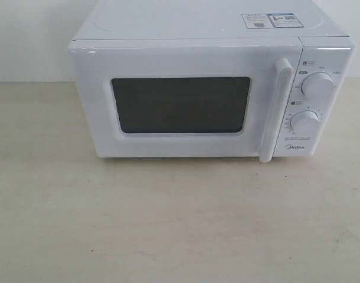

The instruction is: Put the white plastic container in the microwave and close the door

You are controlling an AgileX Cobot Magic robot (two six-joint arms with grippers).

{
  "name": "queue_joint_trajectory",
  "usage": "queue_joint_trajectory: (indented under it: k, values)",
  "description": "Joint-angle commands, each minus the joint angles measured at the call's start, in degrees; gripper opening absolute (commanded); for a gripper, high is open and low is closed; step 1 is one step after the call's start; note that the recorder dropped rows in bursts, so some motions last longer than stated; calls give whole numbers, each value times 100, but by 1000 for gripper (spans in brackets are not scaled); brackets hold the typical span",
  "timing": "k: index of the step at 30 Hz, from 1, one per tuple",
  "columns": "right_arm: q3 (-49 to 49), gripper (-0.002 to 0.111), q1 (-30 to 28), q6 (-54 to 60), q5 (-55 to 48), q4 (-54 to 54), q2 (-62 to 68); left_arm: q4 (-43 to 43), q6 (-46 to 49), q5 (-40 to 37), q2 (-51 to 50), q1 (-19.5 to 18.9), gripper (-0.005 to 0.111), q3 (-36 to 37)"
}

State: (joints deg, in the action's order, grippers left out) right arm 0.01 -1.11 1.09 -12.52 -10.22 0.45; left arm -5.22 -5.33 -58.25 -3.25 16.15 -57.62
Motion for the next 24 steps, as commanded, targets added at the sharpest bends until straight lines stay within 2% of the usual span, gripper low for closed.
queue_joint_trajectory:
  k: [1, 8, 11, 21, 24]
  values:
    - [-1, 0, 172, -210, -262, -123, -45, 17, 34, -5, 5, 41, 4, 33]
    - [-1, 0, 172, -398, -297, -281, -45, 17, 34, 6, 5, 41, 4, 33]
    - [-1, 0, 172, -398, -676, -228, -45, 17, 34, 6, 5, 41, 4, 33]
    - [-1, 0, 172, -908, -743, 1113, -45, 17, 34, -5, 5, 41, 4, 33]
    - [-1, 0, 172, -957, -743, 1157, -45, 17, 34, -5, 5, 41, 4, 33]
